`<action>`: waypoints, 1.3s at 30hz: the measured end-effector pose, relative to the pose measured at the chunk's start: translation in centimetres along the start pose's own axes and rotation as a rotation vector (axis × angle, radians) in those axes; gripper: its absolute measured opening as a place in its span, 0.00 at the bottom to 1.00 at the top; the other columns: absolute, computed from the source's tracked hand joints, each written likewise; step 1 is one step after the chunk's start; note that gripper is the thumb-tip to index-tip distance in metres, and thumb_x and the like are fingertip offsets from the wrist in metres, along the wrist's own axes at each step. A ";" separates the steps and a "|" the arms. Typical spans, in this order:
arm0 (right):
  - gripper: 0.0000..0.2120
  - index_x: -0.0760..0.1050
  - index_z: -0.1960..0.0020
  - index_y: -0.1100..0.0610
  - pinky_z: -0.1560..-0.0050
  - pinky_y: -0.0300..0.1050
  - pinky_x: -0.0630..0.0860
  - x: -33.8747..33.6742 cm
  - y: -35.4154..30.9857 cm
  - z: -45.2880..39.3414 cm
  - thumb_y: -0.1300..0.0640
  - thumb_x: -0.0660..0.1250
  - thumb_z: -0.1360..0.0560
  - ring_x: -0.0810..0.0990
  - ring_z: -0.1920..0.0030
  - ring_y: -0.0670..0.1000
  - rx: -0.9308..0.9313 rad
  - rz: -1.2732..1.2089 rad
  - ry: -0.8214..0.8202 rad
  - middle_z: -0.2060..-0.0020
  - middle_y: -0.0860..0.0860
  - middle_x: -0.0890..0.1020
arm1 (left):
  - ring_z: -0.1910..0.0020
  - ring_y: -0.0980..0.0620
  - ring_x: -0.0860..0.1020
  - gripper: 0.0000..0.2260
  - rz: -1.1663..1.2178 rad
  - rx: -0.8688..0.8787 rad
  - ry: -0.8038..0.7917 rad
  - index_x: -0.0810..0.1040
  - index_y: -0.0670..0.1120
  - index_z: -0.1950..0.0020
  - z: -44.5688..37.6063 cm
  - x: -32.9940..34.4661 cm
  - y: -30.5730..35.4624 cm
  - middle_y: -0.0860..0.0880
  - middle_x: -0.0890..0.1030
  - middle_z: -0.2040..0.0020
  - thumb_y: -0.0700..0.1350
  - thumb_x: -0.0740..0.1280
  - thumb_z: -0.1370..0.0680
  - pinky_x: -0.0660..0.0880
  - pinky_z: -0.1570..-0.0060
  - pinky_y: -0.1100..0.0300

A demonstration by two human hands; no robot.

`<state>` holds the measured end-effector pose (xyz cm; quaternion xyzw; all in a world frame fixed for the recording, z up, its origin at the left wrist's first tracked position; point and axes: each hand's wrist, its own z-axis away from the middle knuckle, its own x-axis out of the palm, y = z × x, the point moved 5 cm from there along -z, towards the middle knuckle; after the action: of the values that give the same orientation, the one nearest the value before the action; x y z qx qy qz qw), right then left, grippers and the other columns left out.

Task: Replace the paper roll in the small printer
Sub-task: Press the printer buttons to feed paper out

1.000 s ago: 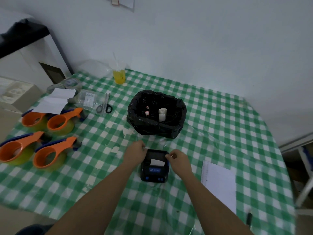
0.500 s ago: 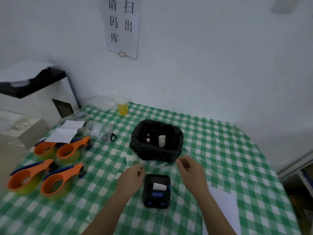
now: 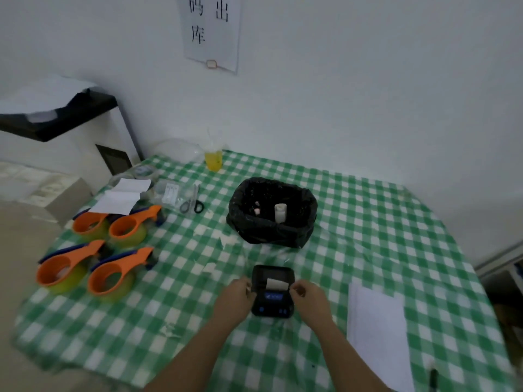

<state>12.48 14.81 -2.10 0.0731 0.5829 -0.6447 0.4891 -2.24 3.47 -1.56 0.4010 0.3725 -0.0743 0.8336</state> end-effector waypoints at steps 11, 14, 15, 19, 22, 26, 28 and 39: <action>0.14 0.73 0.40 0.57 0.50 0.47 0.76 2.3 3.5 0.6 0.63 0.63 0.25 0.76 0.53 0.50 0.032 -0.058 0.034 0.43 0.55 0.77 | 0.44 0.41 0.79 0.17 0.151 -0.070 -0.064 0.75 0.37 0.41 -0.4 4.0 -1.6 0.38 0.80 0.43 0.37 0.70 0.28 0.75 0.45 0.52; 0.16 0.73 0.39 0.58 0.43 0.50 0.76 2.5 3.4 0.6 0.65 0.63 0.26 0.76 0.48 0.51 0.003 -0.082 0.023 0.41 0.55 0.76 | 0.46 0.42 0.79 0.16 0.160 -0.089 -0.019 0.75 0.38 0.43 -0.7 4.2 -1.9 0.38 0.81 0.44 0.39 0.71 0.29 0.74 0.48 0.52; 0.16 0.73 0.39 0.57 0.43 0.49 0.76 2.6 3.4 0.7 0.66 0.63 0.26 0.76 0.48 0.51 -0.001 -0.083 0.018 0.41 0.55 0.76 | 0.46 0.41 0.79 0.16 0.151 -0.090 -0.009 0.74 0.38 0.43 -0.8 4.3 -2.0 0.38 0.80 0.45 0.39 0.71 0.29 0.74 0.49 0.52; 0.16 0.73 0.39 0.57 0.44 0.47 0.77 2.7 3.8 0.6 0.66 0.63 0.26 0.75 0.49 0.49 -0.005 -0.074 0.001 0.41 0.55 0.76 | 0.46 0.41 0.78 0.17 0.122 -0.097 0.022 0.73 0.39 0.42 -1.1 4.6 -2.2 0.40 0.79 0.44 0.42 0.71 0.28 0.73 0.49 0.52; 0.16 0.73 0.39 0.58 0.46 0.43 0.76 2.8 4.0 0.3 0.66 0.63 0.26 0.75 0.51 0.48 -0.022 -0.065 -0.002 0.40 0.55 0.76 | 0.46 0.41 0.78 0.17 0.107 -0.099 0.029 0.72 0.39 0.42 -1.3 4.8 -2.4 0.40 0.79 0.44 0.42 0.71 0.28 0.74 0.49 0.50; 0.16 0.73 0.39 0.57 0.45 0.45 0.77 3.0 4.2 0.0 0.65 0.63 0.26 0.75 0.51 0.48 -0.042 -0.046 0.003 0.40 0.55 0.76 | 0.46 0.42 0.78 0.18 0.105 -0.117 0.038 0.73 0.39 0.43 -1.5 4.9 -2.4 0.39 0.79 0.44 0.42 0.72 0.29 0.75 0.48 0.50; 0.16 0.73 0.39 0.58 0.44 0.46 0.77 3.0 4.3 -0.1 0.66 0.63 0.26 0.76 0.50 0.48 -0.054 -0.048 0.002 0.40 0.55 0.76 | 0.46 0.42 0.78 0.18 0.110 -0.127 0.040 0.73 0.39 0.43 -1.6 4.9 -2.5 0.39 0.79 0.44 0.42 0.72 0.29 0.74 0.48 0.50; 0.16 0.73 0.39 0.58 0.45 0.46 0.77 3.0 4.7 -0.4 0.66 0.62 0.26 0.76 0.51 0.48 -0.099 -0.038 -0.017 0.41 0.55 0.75 | 0.44 0.42 0.77 0.18 0.110 -0.147 0.032 0.73 0.38 0.43 -1.9 4.8 -2.6 0.39 0.79 0.43 0.41 0.72 0.29 0.71 0.51 0.56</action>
<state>14.12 14.23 -7.40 0.0323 0.6111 -0.6249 0.4847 -0.97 3.94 -7.14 0.3597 0.3676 0.0053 0.8576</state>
